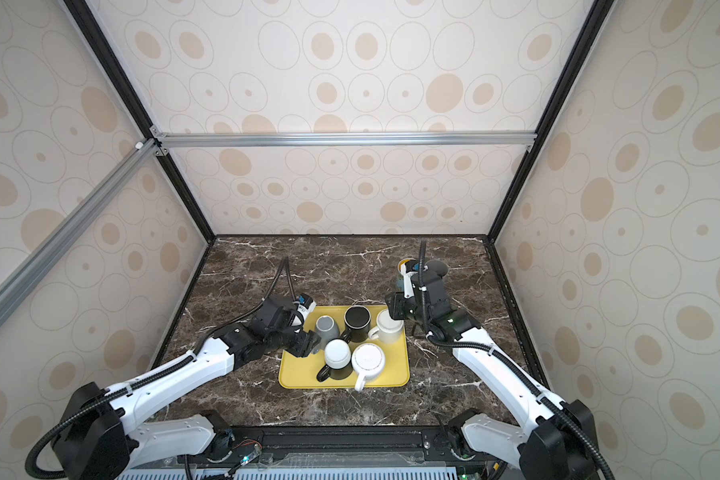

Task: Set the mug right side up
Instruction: 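Lower the left gripper over the upside-down grey mug's base on the tray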

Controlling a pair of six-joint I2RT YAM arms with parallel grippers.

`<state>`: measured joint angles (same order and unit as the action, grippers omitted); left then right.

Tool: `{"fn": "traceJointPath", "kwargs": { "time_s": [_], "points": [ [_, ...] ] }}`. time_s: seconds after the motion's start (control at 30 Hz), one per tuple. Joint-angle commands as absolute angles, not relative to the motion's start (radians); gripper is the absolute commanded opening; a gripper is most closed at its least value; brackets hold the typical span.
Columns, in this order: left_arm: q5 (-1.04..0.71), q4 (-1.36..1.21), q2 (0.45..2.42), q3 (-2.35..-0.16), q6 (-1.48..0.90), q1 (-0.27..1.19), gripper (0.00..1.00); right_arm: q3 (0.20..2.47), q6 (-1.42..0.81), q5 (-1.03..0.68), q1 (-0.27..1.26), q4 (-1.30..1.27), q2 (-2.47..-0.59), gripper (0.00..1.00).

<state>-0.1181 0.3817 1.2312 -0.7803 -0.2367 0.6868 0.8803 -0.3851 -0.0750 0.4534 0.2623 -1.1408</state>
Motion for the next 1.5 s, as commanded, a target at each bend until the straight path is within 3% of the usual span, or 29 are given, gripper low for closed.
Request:
{"fn": "traceJointPath", "kwargs": {
  "time_s": [0.0,0.47,1.47],
  "points": [
    [-0.104,0.434,1.278,-0.834,-0.203,0.711,0.64,0.886,-0.394,-0.075,0.460,0.267,-1.144,0.42],
    [-0.041,0.449,1.364,-0.858,-0.219,0.715,0.46,0.873,-0.390,-0.077,0.460,0.239,-1.143,0.42],
    [-0.020,0.450,1.500,-0.924,-0.234,0.716,0.42,0.842,-0.359,-0.067,0.460,0.216,-1.115,0.41]
  ]
}}
